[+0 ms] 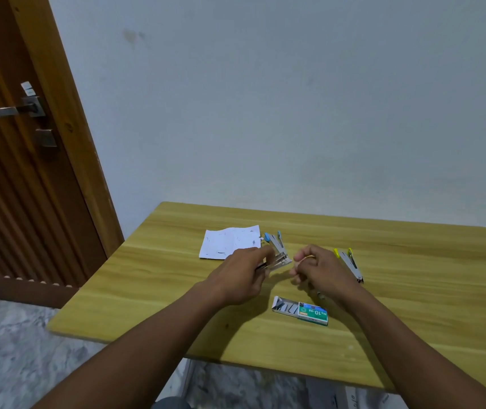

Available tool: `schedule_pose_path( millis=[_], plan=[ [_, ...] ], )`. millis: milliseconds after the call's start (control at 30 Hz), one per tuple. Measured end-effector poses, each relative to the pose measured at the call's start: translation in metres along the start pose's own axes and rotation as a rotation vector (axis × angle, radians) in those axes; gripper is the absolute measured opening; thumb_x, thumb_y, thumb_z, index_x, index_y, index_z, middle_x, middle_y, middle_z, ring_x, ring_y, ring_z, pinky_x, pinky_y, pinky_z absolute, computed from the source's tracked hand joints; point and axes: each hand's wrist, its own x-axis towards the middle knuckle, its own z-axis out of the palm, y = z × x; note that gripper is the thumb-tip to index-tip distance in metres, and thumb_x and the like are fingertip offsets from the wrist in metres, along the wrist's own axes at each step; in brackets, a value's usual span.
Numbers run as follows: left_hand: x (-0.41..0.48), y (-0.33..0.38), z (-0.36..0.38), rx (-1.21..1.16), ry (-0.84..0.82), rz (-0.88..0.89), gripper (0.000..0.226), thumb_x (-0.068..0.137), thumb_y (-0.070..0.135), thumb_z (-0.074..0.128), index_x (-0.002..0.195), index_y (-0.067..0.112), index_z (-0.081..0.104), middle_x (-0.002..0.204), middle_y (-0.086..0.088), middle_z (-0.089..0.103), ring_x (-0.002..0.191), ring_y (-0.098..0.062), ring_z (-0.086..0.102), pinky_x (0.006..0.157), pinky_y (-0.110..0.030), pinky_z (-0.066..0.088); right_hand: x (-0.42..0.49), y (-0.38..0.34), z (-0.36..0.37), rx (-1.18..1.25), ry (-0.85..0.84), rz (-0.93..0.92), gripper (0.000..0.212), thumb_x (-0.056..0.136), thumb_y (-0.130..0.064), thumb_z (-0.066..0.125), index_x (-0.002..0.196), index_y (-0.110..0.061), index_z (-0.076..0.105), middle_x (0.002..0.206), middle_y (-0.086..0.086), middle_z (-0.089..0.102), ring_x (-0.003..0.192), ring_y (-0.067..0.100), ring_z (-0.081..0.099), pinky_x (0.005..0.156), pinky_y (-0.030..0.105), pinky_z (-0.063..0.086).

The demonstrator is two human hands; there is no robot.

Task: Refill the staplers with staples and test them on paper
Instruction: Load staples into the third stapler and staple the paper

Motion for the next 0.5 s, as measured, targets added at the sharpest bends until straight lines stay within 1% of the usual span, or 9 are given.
schedule_pose_path(
  millis=[67,100,133,167,200,267,400,500],
  plan=[
    [-0.003,-0.006,-0.002,-0.033,0.036,-0.039,0.019,0.095,0.019,0.06,0.093,0.032,0.047,0.086,0.002,0.063,0.07,-0.02,0.051,0.066,-0.038,0.049,-0.008,0.002,-0.004,-0.273,-0.15,-0.098,0.012,0.088,-0.005,0.058,0.087,-0.013,0.067,0.083,0.012,0.074,0.072,0.017,0.067,0.065,0.031,0.053],
    [-0.004,-0.009,-0.003,-0.041,0.05,-0.055,0.019,0.095,0.02,0.061,0.091,0.032,0.047,0.085,0.002,0.064,0.069,-0.021,0.051,0.065,-0.037,0.049,-0.011,0.003,-0.005,-0.388,-0.244,-0.136,0.011,0.085,-0.008,0.062,0.085,-0.015,0.071,0.083,0.006,0.074,0.072,0.012,0.067,0.068,0.03,0.054],
    [-0.004,-0.011,-0.004,-0.045,0.063,-0.067,0.018,0.094,0.02,0.062,0.09,0.031,0.048,0.084,0.002,0.064,0.068,-0.022,0.052,0.064,-0.036,0.048,-0.014,0.005,-0.004,-0.483,-0.309,-0.162,0.009,0.083,-0.012,0.066,0.083,-0.018,0.073,0.082,0.0,0.074,0.071,0.005,0.065,0.069,0.027,0.054],
    [-0.005,-0.014,-0.005,-0.051,0.075,-0.076,0.016,0.094,0.02,0.063,0.089,0.028,0.05,0.083,0.003,0.064,0.068,-0.024,0.053,0.063,-0.036,0.048,-0.015,0.007,-0.003,-0.557,-0.328,-0.19,0.007,0.081,-0.017,0.071,0.083,-0.022,0.075,0.083,-0.005,0.072,0.07,-0.001,0.062,0.069,0.023,0.052],
    [-0.006,-0.015,-0.006,-0.058,0.084,-0.082,0.014,0.093,0.02,0.063,0.088,0.026,0.052,0.082,0.004,0.063,0.068,-0.025,0.054,0.063,-0.037,0.048,-0.016,0.009,-0.001,-0.608,-0.309,-0.227,0.005,0.08,-0.022,0.074,0.083,-0.026,0.076,0.086,-0.008,0.07,0.071,-0.002,0.059,0.068,0.02,0.049],
    [-0.008,-0.017,-0.007,-0.07,0.09,-0.087,0.011,0.092,0.021,0.065,0.087,0.024,0.055,0.082,0.008,0.063,0.068,-0.025,0.056,0.063,-0.037,0.049,-0.016,0.012,0.005,-0.648,-0.248,-0.291,0.005,0.08,-0.03,0.077,0.083,-0.032,0.074,0.089,-0.01,0.066,0.073,0.0,0.057,0.067,0.019,0.047],
    [-0.011,-0.019,-0.008,-0.047,0.067,-0.079,0.011,0.092,0.022,0.066,0.087,0.025,0.057,0.084,0.01,0.063,0.072,-0.023,0.06,0.064,-0.039,0.053,-0.014,0.017,0.012,-0.647,-0.216,-0.337,0.01,0.077,-0.033,0.08,0.081,-0.027,0.073,0.083,-0.008,0.066,0.072,0.002,0.057,0.064,0.017,0.045],
    [-0.014,-0.02,-0.009,-0.02,0.052,-0.063,0.011,0.092,0.023,0.066,0.086,0.026,0.057,0.084,0.01,0.064,0.074,-0.022,0.06,0.064,-0.04,0.054,-0.012,0.019,0.017,-0.639,-0.203,-0.354,0.012,0.077,-0.033,0.08,0.08,-0.025,0.072,0.079,-0.008,0.066,0.071,0.004,0.057,0.064,0.023,0.047]
  ],
)
